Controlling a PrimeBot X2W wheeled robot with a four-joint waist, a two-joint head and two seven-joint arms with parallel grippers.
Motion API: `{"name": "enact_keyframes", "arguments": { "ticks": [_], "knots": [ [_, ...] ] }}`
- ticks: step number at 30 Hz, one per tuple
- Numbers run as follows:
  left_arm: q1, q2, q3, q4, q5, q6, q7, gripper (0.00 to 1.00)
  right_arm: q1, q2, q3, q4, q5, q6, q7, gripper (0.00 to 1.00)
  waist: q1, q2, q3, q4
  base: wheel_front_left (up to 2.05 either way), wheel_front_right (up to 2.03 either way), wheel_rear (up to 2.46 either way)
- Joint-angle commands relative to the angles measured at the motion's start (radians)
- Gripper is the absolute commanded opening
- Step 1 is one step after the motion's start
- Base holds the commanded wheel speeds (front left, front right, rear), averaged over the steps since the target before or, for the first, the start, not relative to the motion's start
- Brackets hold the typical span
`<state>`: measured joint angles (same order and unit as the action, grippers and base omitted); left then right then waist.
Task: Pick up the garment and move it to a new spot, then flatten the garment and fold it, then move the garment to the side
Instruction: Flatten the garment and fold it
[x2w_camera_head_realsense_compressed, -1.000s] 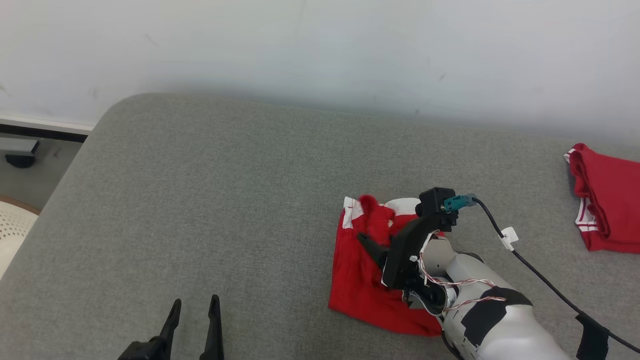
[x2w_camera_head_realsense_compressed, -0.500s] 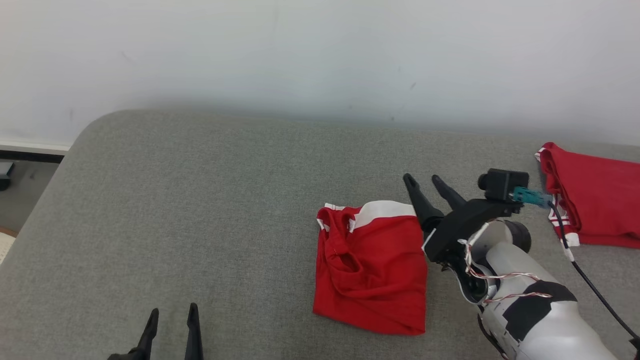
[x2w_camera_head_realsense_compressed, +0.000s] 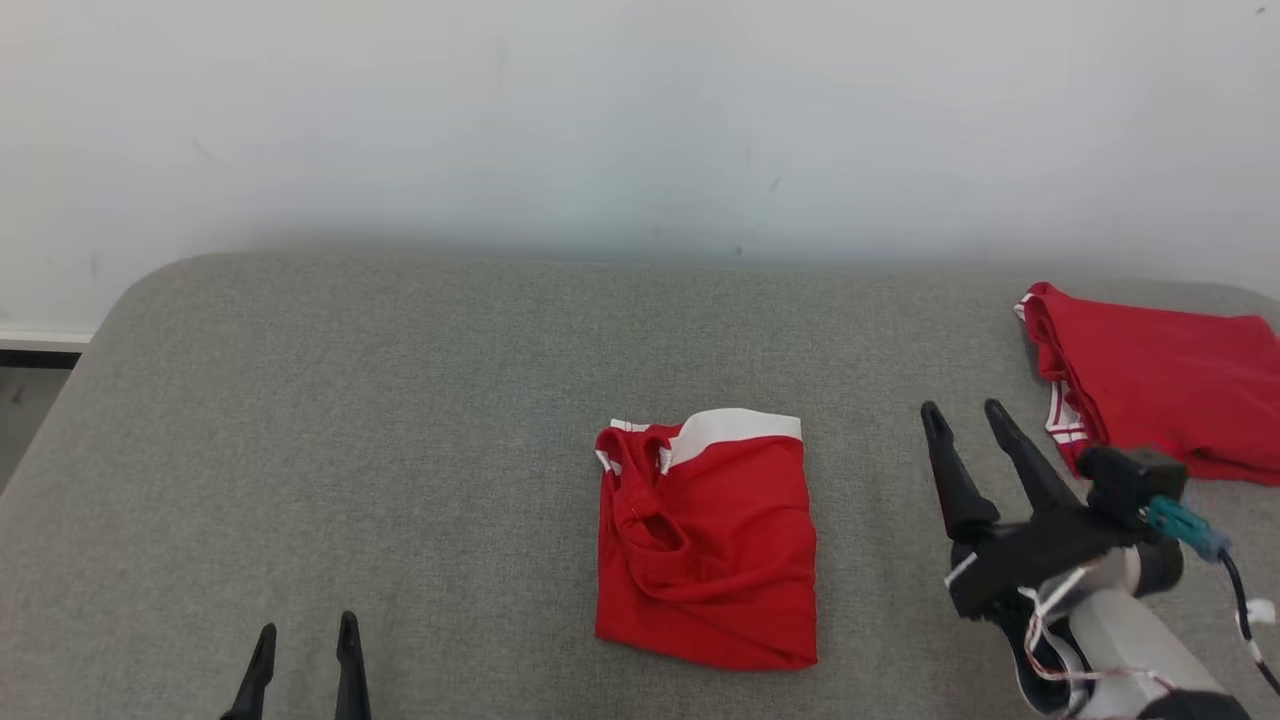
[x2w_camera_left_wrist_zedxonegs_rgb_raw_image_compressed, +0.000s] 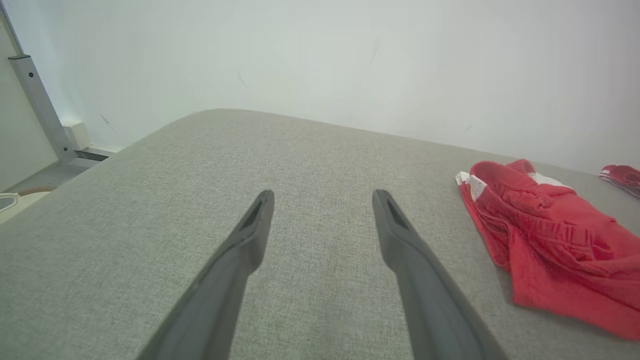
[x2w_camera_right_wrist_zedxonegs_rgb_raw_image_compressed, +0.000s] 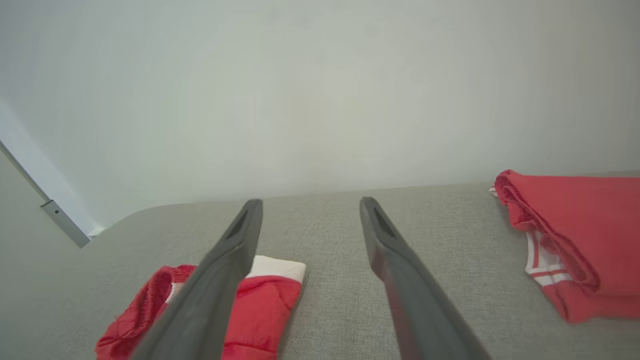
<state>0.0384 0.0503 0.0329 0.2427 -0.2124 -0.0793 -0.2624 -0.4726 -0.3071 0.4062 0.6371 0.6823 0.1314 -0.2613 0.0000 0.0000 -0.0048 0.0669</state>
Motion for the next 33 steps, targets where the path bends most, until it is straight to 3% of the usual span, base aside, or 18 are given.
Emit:
{"name": "enact_keyframes", "arguments": {
  "ticks": [1,9,15,23,33],
  "knots": [
    [0.009,0.0,0.006,-0.012,0.016,0.0,-0.003,1.0,0.074,0.006,-0.059,-0.056,-0.047,-0.001,-0.003,1.0,0.0,0.0,-0.003,-0.008,0.0,0.0,0.0],
    [0.027,0.0,0.022,-0.026,0.04,-0.006,-0.003,1.0,0.317,0.084,-0.3,-0.336,-0.268,-0.001,-0.004,1.0,0.0,0.0,-0.012,-0.027,0.0,0.0,0.0],
    [0.041,0.0,0.029,-0.041,0.063,-0.013,-0.003,1.0,0.453,0.174,-0.393,-0.483,-0.357,-0.001,-0.004,1.0,0.0,0.0,-0.018,-0.03,0.0,0.0,0.0],
    [0.056,0.002,0.021,-0.064,0.152,-0.014,-0.003,1.0,0.54,0.238,-0.45,-0.579,-0.414,-0.001,-0.004,1.0,0.0,0.0,-0.023,-0.034,0.0,0.0,0.0],
    [0.066,0.001,0.025,-0.063,0.159,-0.024,-0.003,1.0,0.56,0.254,-0.433,-0.564,-0.457,-0.001,-0.004,1.0,0.0,0.0,-0.026,-0.025,0.0,0.0,0.0]
  ]
}}
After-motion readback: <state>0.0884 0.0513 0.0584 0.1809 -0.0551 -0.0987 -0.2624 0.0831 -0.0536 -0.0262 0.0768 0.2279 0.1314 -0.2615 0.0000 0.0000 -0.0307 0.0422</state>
